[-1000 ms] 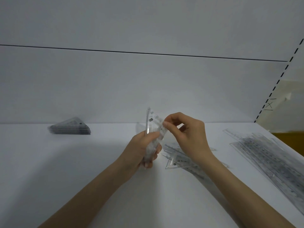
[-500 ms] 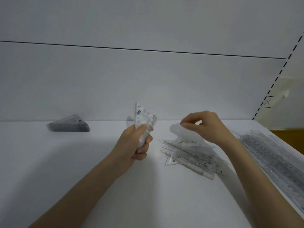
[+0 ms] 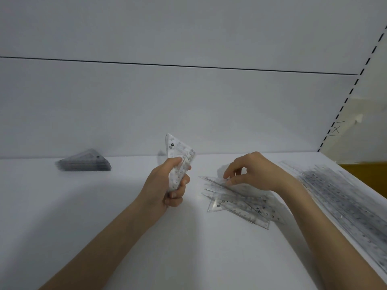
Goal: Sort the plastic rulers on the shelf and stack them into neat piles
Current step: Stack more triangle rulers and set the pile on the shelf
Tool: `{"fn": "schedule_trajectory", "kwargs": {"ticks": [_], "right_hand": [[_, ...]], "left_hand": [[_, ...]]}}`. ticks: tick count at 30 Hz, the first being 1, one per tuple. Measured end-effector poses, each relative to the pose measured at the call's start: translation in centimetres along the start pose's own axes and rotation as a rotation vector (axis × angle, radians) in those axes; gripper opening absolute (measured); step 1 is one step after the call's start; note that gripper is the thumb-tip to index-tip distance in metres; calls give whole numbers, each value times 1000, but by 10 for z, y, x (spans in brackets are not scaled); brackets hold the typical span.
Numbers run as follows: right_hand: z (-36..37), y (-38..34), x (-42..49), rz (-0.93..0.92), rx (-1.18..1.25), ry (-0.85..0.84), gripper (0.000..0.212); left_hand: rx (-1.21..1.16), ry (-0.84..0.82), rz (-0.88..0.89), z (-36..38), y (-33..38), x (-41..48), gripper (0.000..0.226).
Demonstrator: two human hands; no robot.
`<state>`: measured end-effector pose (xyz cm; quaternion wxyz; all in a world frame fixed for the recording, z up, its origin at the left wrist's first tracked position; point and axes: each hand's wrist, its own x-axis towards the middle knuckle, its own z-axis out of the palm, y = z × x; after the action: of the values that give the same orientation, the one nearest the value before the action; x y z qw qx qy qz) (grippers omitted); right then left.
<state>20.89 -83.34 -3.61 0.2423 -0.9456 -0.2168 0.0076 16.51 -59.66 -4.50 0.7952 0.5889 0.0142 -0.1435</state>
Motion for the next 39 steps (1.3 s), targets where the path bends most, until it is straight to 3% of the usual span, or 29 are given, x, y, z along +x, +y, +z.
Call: {"fn": "schedule_trajectory", "kwargs": {"ticks": [2, 4, 7, 10, 13, 15, 21, 29, 36, 39], "right_hand": [[0, 1, 0, -119, -76, 160, 6], [0, -2, 1, -275, -130, 430, 14], [-3, -20, -2, -294, 109, 738, 11], [-7, -42, -11, -130, 702, 666, 15], [-5, -57, -16, -10, 935, 570, 21], [1, -66, -15, 50, 943, 554, 24], [23, -97, -14, 64, 594, 721, 17], [31, -102, -12, 50, 580, 670, 21], [7, -90, -12, -12, 886, 516, 20], [-17, -61, -15, 71, 703, 588, 18]], "left_hand": [[-5, -2, 1, 0, 0, 0, 31], [-14, -1, 6, 0, 1, 0, 31], [-35, 6, 16, 0, 2, 0, 32], [-39, 1, 22, 0, 3, -1, 32], [1, 1, 28, 3, 1, -2, 33], [46, 7, 41, 7, -1, -2, 34], [215, 33, 128, 17, -10, -1, 30], [535, -110, 282, 12, -13, -7, 32], [354, -100, 252, 11, -9, -4, 28], [211, -85, 244, 10, -6, -4, 31]]}}
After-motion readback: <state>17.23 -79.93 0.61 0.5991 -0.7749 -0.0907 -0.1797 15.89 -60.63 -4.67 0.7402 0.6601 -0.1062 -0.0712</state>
